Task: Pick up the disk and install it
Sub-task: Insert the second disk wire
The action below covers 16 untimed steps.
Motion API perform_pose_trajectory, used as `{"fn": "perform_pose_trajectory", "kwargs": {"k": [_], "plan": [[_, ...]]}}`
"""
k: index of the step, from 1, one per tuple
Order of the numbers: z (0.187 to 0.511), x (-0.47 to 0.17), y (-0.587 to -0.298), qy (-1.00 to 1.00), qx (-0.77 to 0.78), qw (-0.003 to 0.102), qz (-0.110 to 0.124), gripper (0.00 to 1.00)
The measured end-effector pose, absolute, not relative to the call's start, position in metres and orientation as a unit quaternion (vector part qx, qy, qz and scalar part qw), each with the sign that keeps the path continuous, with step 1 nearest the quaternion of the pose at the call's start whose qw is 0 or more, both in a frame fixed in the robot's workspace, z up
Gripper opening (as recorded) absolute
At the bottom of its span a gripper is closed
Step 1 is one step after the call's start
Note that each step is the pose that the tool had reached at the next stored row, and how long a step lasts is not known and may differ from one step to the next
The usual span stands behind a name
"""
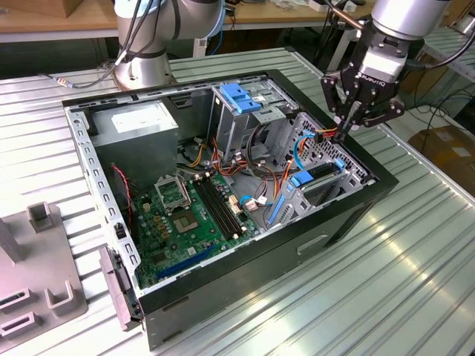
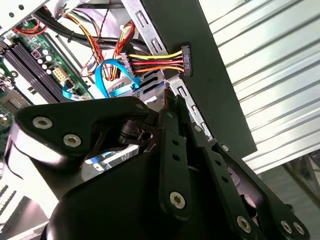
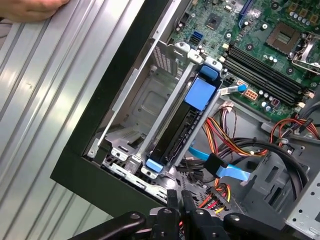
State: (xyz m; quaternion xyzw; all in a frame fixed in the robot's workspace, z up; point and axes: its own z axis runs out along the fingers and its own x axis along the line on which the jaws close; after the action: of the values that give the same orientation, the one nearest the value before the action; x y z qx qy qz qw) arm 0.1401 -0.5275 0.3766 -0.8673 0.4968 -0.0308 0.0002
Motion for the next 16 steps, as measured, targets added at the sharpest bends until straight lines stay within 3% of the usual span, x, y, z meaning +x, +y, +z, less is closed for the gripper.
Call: {"fn": "perform_pose_trajectory", "kwargs": {"k": [3, 4, 16], "plan": [[0.376, 0.1409, -0.5272, 0.486, -0.873, 0.002, -0.033, 0.19], [0.3759, 0.1418, -0.527, 0.485, -0.874, 0.002, -0.034, 0.25], [0.3743, 0.1442, -0.5266, 0.403, -0.914, 0.009, -0.042, 0.25]]}}
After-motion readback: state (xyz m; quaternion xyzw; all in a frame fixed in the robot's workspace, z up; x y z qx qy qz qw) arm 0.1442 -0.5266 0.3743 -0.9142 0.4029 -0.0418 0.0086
